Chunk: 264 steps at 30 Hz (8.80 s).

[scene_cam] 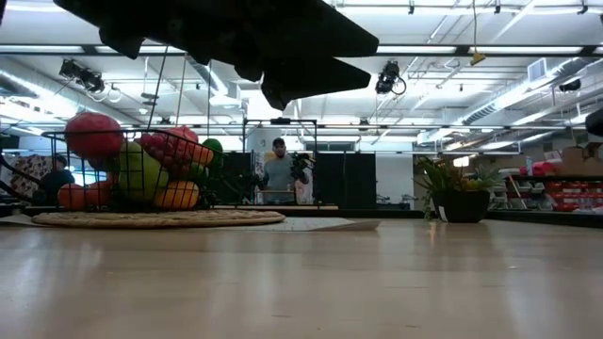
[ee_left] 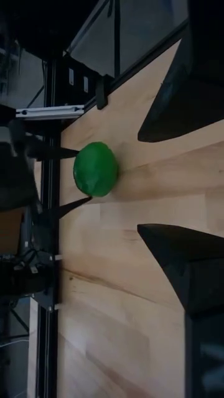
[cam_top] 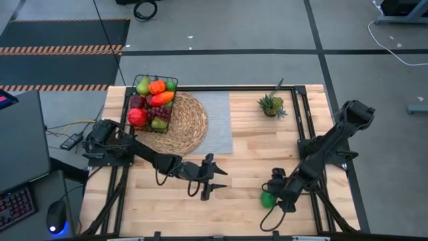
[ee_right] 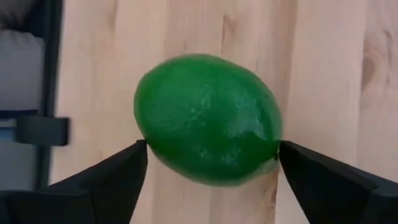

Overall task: Build produce basket
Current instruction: Put the green lime into the wire basket, then return to Home Position

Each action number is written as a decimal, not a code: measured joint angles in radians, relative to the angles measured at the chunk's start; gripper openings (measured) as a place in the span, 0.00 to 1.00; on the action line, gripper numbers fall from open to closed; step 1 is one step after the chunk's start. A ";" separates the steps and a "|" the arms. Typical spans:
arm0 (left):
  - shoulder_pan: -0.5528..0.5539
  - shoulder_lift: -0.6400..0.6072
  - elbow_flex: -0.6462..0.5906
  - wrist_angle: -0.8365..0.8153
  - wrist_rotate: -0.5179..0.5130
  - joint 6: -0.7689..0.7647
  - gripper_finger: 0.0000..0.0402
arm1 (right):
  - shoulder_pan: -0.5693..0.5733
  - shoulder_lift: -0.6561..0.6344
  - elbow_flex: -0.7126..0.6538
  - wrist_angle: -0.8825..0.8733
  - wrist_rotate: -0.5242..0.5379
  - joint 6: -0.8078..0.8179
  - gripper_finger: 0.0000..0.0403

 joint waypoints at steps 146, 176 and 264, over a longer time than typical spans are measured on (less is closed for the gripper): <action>0.250 -0.125 0.002 -0.910 0.120 0.202 0.88 | -0.425 0.304 0.081 0.339 0.289 -0.216 0.86; 0.311 -0.505 0.167 -1.488 -0.441 0.070 0.76 | -0.420 0.304 0.080 0.354 0.272 -0.250 0.86; -0.189 -0.664 -0.244 -0.844 -0.553 -0.352 0.25 | -0.441 -0.067 0.010 0.214 0.507 -0.355 0.70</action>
